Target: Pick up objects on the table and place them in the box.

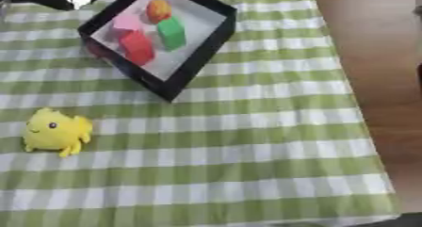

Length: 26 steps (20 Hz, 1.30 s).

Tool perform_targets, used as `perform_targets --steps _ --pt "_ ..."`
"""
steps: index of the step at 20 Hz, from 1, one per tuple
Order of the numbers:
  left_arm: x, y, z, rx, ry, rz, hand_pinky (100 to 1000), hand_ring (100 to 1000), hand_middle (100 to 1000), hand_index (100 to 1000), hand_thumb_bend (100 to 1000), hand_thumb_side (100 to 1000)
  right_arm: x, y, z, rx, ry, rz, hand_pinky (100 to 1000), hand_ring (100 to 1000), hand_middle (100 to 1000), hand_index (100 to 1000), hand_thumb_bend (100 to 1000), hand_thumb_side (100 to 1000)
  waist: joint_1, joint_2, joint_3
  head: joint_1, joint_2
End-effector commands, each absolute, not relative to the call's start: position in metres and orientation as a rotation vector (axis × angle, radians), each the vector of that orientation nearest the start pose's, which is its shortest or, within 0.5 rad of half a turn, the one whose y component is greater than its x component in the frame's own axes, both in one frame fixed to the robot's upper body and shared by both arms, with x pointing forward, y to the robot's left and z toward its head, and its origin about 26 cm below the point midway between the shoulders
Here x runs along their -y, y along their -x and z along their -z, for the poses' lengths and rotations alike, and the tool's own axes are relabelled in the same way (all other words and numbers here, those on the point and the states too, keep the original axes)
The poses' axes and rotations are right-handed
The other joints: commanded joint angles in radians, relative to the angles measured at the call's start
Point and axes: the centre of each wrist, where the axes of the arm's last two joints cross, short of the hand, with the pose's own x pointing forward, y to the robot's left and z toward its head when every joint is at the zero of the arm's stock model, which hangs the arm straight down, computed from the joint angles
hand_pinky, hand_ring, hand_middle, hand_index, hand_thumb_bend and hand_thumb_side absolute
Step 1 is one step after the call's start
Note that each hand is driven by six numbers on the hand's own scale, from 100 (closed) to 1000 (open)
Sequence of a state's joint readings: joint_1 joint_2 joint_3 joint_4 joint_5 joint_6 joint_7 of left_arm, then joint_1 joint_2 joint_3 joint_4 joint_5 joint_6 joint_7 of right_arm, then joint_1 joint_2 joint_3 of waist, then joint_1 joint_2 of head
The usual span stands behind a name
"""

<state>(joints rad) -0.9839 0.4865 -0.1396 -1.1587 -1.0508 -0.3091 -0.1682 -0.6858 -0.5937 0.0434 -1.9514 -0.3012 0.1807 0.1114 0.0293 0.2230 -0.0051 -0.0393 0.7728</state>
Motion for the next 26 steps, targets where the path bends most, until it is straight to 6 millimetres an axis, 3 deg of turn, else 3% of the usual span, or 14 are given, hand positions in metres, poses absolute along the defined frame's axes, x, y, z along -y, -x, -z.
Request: perform_targets --steps 1,13,22,24,26 --pt "-0.277 -0.442 -0.292 -2.319 1.711 -2.054 820 690 743 862 410 439 0.259 -0.309 -0.336 2.345 0.023 -0.706 914 684 677 793 100 220 0.014 -0.042 0.005 -0.01 -0.003" --pt "-0.312 -0.381 -0.237 -2.076 1.582 -2.51 816 675 783 876 503 498 0.263 -0.308 -0.336 2.343 0.052 -0.709 914 685 677 793 100 221 0.02 -0.034 0.022 -0.018 -0.003" --pt "-0.301 -0.344 -0.214 -2.058 1.396 -2.81 850 748 808 870 621 386 0.264 -0.308 -0.335 2.34 0.052 -0.697 915 684 676 793 100 226 0.021 -0.036 0.011 -0.001 -0.003" --pt "-0.296 -0.342 -0.213 -2.068 1.335 -2.869 857 755 809 872 618 396 0.264 -0.308 -0.335 2.338 0.051 -0.698 915 683 675 792 100 227 0.022 -0.035 0.009 0.0 -0.003" --pt "-0.292 -0.342 -0.217 -2.091 1.296 -2.907 856 754 808 872 559 394 0.264 -0.308 -0.334 2.335 0.053 -0.697 914 683 674 792 100 228 0.021 -0.035 0.008 0.001 -0.003"
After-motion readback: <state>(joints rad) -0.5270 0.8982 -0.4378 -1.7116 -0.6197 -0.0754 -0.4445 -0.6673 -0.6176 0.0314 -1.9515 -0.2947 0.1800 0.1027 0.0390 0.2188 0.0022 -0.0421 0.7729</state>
